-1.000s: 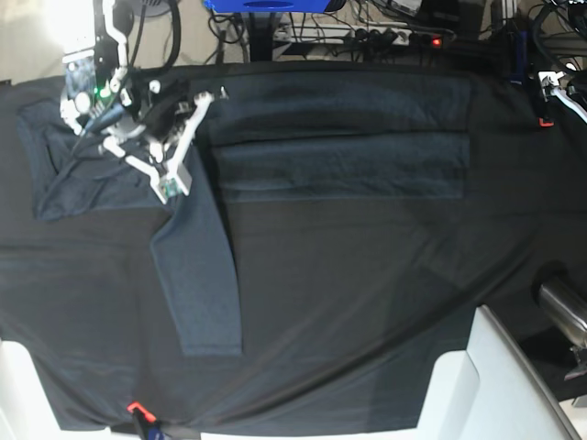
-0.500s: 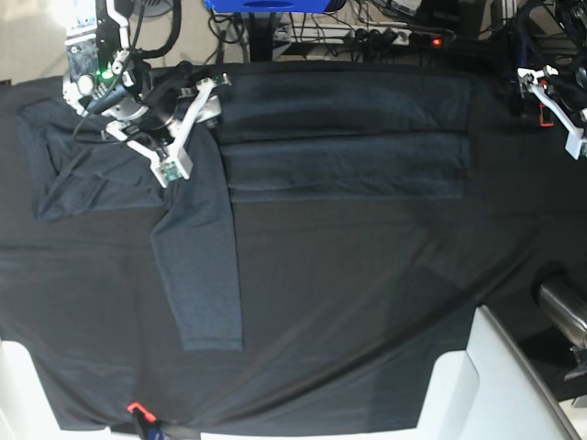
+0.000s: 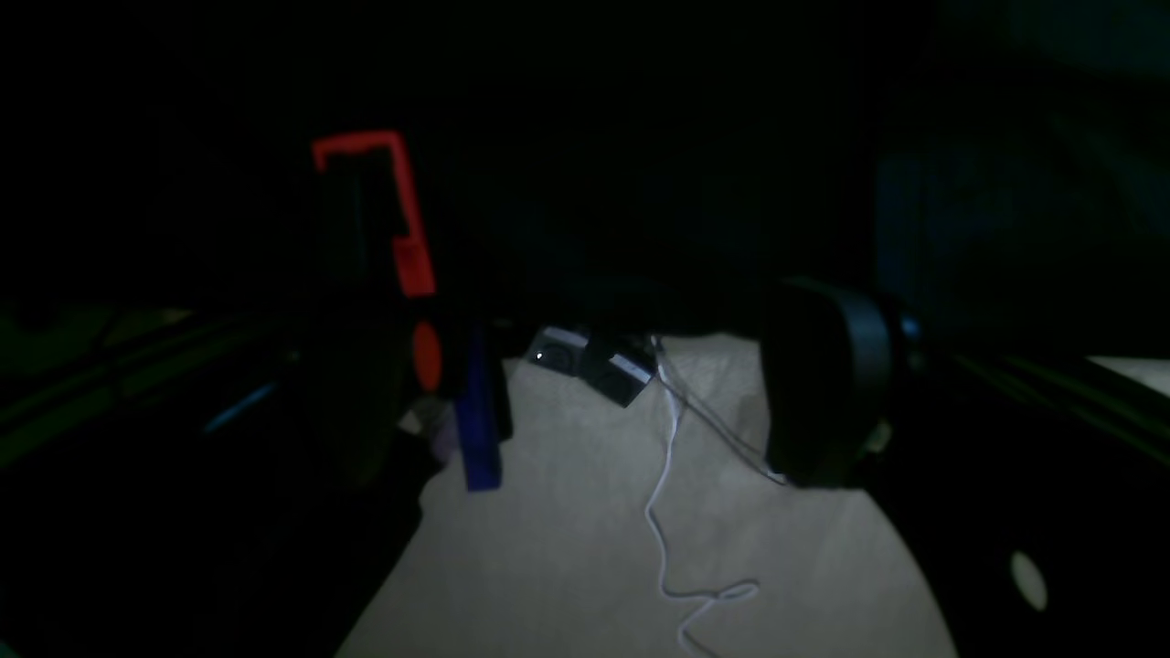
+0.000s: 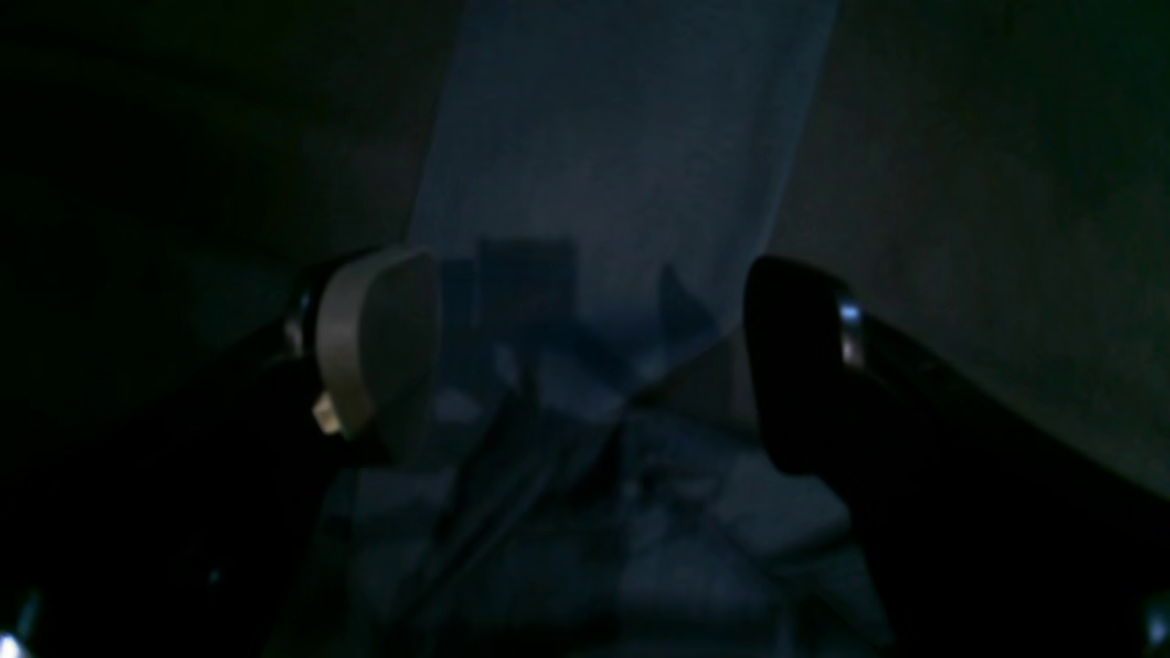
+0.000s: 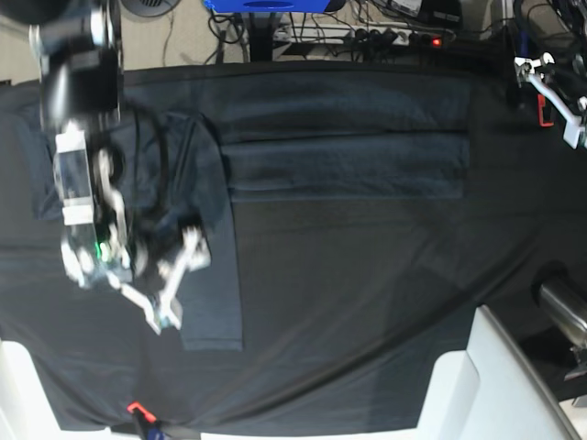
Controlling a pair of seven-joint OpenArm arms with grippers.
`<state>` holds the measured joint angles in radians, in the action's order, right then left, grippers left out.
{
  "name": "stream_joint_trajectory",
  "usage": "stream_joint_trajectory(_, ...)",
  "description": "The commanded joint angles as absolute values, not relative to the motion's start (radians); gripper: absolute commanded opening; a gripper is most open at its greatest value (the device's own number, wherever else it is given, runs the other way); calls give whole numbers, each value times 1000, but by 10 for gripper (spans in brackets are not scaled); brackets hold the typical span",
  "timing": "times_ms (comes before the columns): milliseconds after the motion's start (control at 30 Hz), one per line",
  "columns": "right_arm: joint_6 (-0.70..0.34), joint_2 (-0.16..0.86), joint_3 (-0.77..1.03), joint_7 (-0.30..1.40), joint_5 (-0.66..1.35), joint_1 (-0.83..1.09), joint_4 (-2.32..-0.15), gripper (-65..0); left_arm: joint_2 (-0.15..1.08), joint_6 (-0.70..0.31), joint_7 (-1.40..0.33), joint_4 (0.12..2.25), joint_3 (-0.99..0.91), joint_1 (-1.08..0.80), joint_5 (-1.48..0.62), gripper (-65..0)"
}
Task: Fold the T-shirt properly
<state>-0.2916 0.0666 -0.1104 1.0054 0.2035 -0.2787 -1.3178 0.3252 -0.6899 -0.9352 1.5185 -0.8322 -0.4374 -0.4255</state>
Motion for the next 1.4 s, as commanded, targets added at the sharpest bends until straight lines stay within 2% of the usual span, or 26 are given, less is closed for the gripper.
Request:
stream_joint_trajectory(0,-291,56,-110,977,208,-331,-1277,-156,346,-698,-918,1534,-840,-452,-433,-71)
stream_joint_trajectory(200,-278,5,-177,803,206,-518,-905,-156,346,-698,-917,1532,-840,-473,-433,-71)
stream_joint_trajectory(300,-160,-24,-283,696,209,-593,-708,-156,346,-698,-917,1532,-840,-473,-432,-71)
stream_joint_trajectory(400,-147,-33,-266,625,213,-639,-605,-156,346,-698,-917,1534,-840,-475,-429,-71)
stream_joint_trajectory(500,-147,-38,-209,625,213,-653,-578,-156,346,-698,-917,1532,-840,-475,-427,-71)
stream_joint_trajectory(700,-142,-97,-259,608,211,-647,-570,-156,334,-698,-918,1534,-840,-467,-427,-71)
stream_joint_trajectory(1067,-139,-87,-265,567,208,-628,-568,-156,335,-698,-917,1532,-840,-466,-427,-71)
stream_joint_trajectory(1200,-58,-87,-269,564,208,-627,-568,-156,335,-698,-917,1532,-840,-464,-426,-71)
stream_joint_trajectory(1367,-44,-87,-269,524,208,-616,-538,-156,337,-698,-917,1532,-840,-470,-426,-71)
